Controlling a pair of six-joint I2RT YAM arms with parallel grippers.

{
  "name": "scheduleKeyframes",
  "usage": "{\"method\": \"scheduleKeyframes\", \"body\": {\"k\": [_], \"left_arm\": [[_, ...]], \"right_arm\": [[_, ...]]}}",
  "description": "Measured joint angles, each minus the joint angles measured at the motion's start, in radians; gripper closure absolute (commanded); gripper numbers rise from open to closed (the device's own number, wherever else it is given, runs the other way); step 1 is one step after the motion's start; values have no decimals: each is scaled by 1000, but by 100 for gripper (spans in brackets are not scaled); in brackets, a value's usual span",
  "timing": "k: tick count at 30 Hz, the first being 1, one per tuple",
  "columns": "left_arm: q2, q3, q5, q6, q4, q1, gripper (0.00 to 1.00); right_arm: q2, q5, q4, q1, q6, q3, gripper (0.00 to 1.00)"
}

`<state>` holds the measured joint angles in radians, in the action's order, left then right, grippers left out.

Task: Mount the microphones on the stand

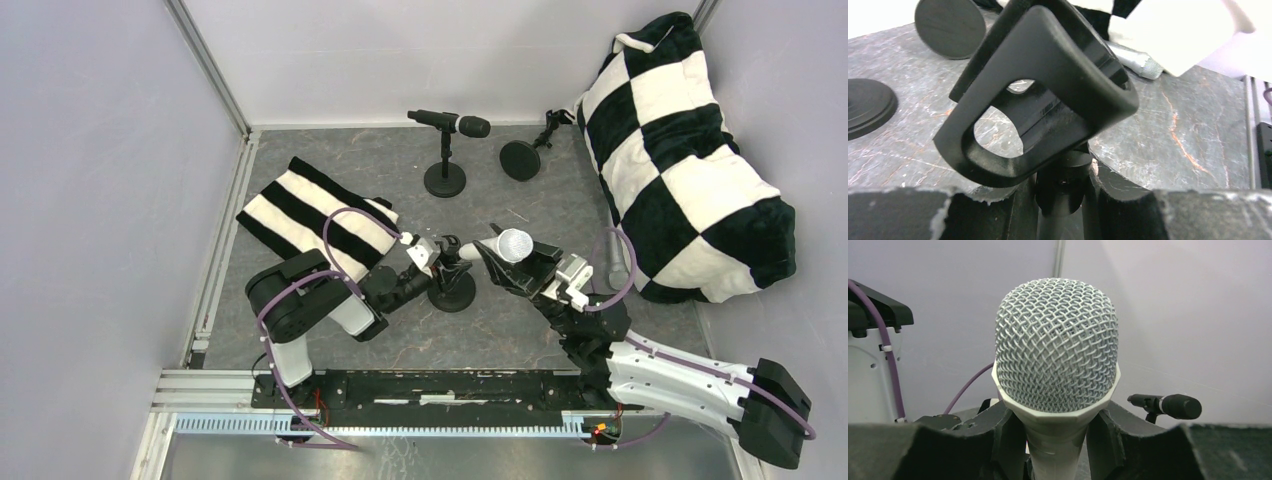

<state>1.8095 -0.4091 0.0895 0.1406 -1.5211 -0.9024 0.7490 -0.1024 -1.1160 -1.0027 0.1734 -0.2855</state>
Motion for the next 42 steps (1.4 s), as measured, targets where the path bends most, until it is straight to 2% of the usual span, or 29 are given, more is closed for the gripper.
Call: {"method": "scheduleKeyframes", "body": {"k": [3,12,33,42], "left_arm": [[10,-11,34,0,-1,0,89],[14,-16,80,0,0,4,97],[15,-17,150,0,0,5,98],[17,-21,177,0,0,11,98]], "right_arm": [[31,40,7,7,-1,-23,100],[66,138,18,11,-2,-82,100],[136,154,45,59,-19,-86,100],[147,162,134,82,-24,-96,100]]}}
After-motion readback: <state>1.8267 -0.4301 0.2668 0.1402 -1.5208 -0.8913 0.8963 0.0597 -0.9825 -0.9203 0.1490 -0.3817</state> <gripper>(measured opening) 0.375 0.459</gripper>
